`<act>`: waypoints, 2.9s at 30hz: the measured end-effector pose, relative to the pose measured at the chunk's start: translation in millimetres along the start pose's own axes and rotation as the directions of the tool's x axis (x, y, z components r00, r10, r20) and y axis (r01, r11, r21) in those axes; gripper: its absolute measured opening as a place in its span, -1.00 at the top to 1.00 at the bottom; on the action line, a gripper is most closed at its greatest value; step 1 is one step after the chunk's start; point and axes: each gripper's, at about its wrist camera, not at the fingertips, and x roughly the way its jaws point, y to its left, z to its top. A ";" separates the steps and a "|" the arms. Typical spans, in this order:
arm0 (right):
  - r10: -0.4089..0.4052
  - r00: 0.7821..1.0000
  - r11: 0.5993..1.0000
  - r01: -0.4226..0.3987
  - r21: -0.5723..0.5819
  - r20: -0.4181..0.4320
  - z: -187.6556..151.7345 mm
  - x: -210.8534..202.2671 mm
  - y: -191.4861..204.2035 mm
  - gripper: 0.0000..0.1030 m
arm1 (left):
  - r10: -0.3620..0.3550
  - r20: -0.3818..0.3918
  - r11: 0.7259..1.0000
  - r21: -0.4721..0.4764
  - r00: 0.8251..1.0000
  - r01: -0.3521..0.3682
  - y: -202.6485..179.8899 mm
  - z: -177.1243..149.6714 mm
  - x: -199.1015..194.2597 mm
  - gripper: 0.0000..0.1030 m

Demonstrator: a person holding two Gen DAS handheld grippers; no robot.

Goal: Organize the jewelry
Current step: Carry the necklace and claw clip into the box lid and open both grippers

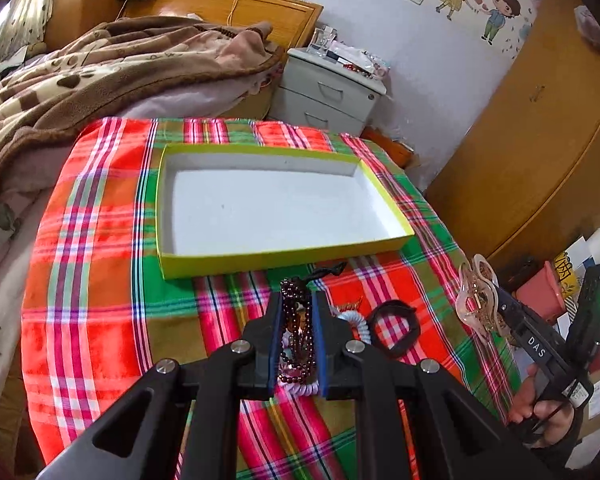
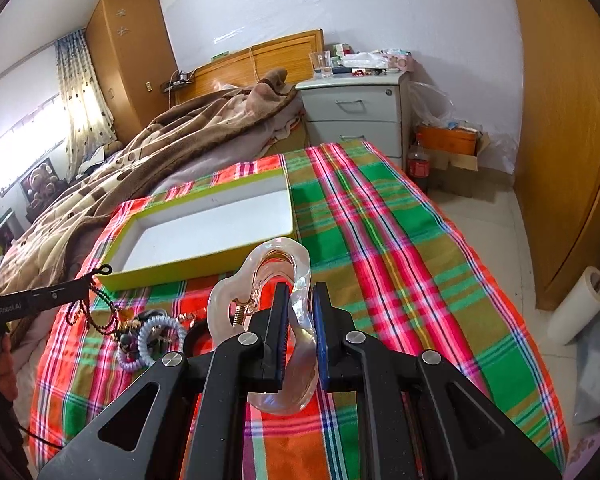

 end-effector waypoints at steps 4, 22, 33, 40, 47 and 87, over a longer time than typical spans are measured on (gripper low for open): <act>0.022 1.000 0.999 -0.022 -0.024 0.010 19.4 7.7 8.4 0.76 | 0.010 0.023 1.000 -0.007 1.000 -0.009 3.5 15.6 -2.4 0.71; 0.085 0.993 0.987 -0.096 -0.129 -0.086 96.6 104.5 36.8 0.76 | 0.073 0.043 0.996 -0.052 0.996 -0.070 43.6 94.2 36.5 0.71; 0.041 0.980 0.987 -0.069 -0.142 -0.194 107.2 170.8 33.7 0.76 | 0.119 -0.019 0.989 -0.084 0.993 -0.120 71.2 107.9 84.7 0.71; 0.028 0.968 0.983 -0.072 -0.168 -0.251 103.9 193.2 36.7 0.76 | 0.147 -0.046 0.985 -0.081 0.988 -0.150 79.0 109.8 103.0 0.71; -0.008 0.965 0.978 -0.048 -0.203 -0.264 102.5 204.9 39.3 0.76 | 0.196 -0.073 0.976 -0.080 0.978 -0.202 83.1 109.6 113.6 0.70; 0.095 0.988 0.976 -0.116 -0.184 -0.120 92.3 118.5 31.3 0.60 | 0.141 0.026 0.987 -0.077 0.990 -0.139 57.6 86.2 46.8 0.25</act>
